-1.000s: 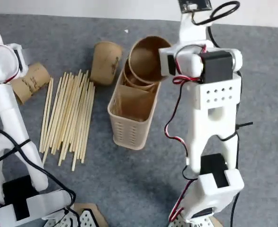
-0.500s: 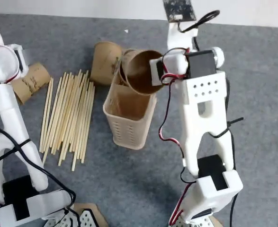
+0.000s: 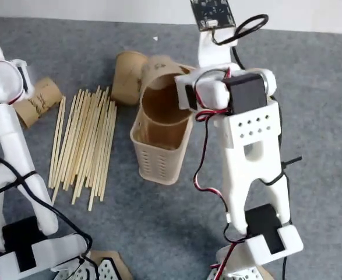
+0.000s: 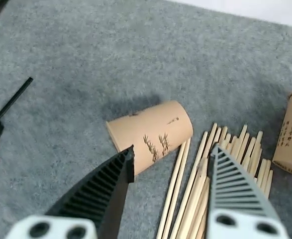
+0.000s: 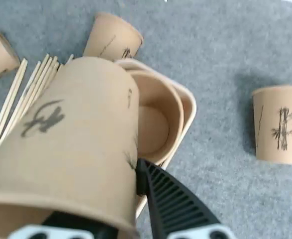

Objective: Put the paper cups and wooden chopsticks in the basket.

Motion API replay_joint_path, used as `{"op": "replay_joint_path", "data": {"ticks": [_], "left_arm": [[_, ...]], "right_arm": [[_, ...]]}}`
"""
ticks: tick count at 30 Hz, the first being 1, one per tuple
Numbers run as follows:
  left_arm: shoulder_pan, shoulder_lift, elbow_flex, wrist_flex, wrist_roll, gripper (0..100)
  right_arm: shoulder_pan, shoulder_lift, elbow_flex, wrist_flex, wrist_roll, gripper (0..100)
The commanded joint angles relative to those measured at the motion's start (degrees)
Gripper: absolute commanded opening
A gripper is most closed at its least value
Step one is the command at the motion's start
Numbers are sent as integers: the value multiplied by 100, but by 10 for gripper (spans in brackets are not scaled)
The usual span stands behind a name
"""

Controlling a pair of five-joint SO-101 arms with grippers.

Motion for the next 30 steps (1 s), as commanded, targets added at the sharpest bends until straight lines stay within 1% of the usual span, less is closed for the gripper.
{"op": "replay_joint_path", "data": {"ticks": [1,3,5,8,10,14,23,30], "left_arm": [[-57,-251,-4,-123,44,252],[-66,-251,-22,-123,44,252],[-66,-251,-22,-123,35,252],[-66,-251,-13,-123,35,252],[-48,-251,-13,-123,35,252],[-31,-251,-13,-123,44,252],[-40,-251,-4,-97,44,252],[-48,-251,-4,-79,44,252]], "right_arm": [[-57,207,-13,-268,413,73],[-48,400,-31,-207,413,100],[-40,409,-66,-31,413,98],[-48,207,-347,277,413,34],[-40,40,-567,462,413,12],[-40,-268,-804,479,413,11],[-31,-295,-488,470,413,11],[356,-286,-479,470,413,9]]}}
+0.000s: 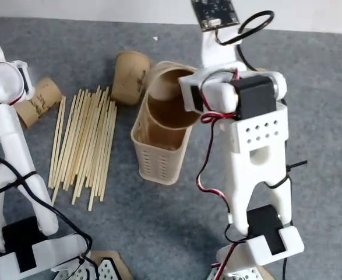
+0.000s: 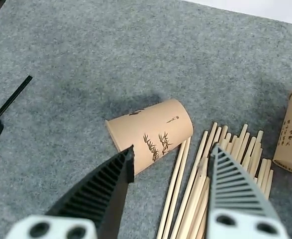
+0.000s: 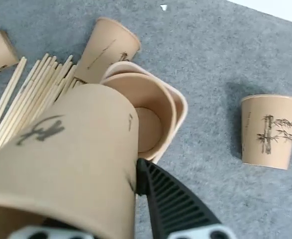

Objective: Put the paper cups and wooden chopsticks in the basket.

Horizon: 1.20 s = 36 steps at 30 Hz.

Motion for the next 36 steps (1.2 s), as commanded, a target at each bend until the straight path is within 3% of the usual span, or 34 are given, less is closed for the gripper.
{"op": "replay_joint_path", "data": {"ticks": [1,19,26,31,36], "left_arm": [[-40,-251,-31,-62,44,252],[-57,-251,-31,-53,44,252],[-48,-207,-22,-79,44,252],[-48,-224,-31,-88,44,252],[-233,-251,-66,-97,44,252]], "right_arm": [[251,-233,-13,66,44,9],[400,479,198,-101,79,15],[365,31,198,-778,79,193],[418,-13,198,-1411,79,200],[1059,-127,-75,-1684,53,200]]}}
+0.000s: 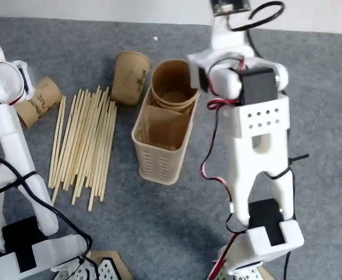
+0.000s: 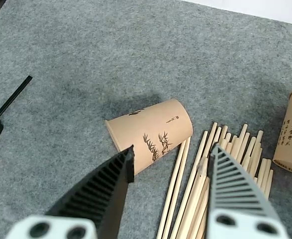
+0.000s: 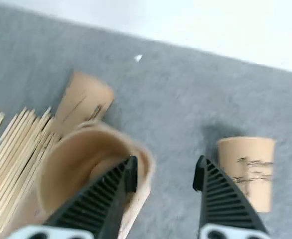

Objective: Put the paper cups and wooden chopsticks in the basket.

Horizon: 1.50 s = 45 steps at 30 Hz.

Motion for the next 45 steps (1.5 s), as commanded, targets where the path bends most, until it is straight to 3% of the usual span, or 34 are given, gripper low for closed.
{"op": "replay_joint_path", "data": {"ticks": [1,8,14,18,29,34,38,45], "left_arm": [[-251,-251,-75,-97,44,252],[-602,-215,-40,-97,44,252],[-567,-215,-31,-62,44,252],[-620,-207,-31,-70,44,252],[-497,-207,-31,-79,44,252],[-488,-224,-31,-62,44,251],[-479,-224,-31,-62,44,250],[-470,-198,-31,-97,44,250]], "right_arm": [[778,-409,-330,-180,9,200],[2325,-48,462,-277,53,200],[2448,1279,2053,-1534,607,199],[2589,1921,2202,-1982,607,199],[3037,2088,2527,-1393,668,199],[3108,2062,3336,-1411,1240,199],[3204,1877,3222,-1393,1081,199],[2730,1165,1349,-1692,-369,199]]}}
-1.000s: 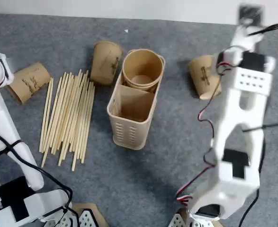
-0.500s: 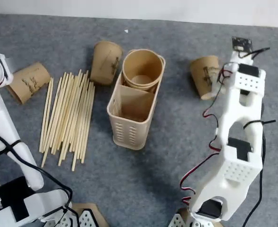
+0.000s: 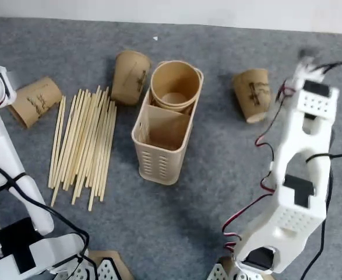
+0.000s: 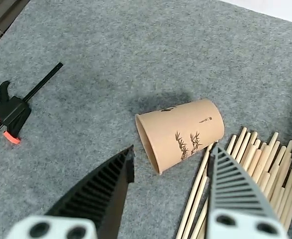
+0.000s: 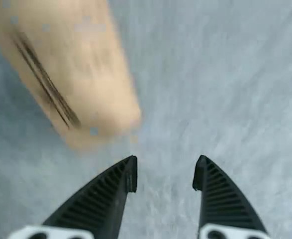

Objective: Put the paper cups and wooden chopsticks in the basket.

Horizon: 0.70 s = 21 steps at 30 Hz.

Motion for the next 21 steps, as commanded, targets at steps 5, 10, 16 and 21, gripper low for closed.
{"op": "replay_joint_path", "data": {"ticks": [5,10,16,21], "left_arm": [[101,-198,-22,-97,44,252],[57,-198,163,-105,-211,252],[57,-242,655,-668,-334,250],[84,-251,840,-862,-334,249]], "right_arm": [[-1147,-101,-1420,-1895,-1222,199],[-1385,1314,-1446,-3723,-1222,199],[-1402,3125,-2651,-3073,-589,199],[-945,3451,-4426,-743,-457,199]]}}
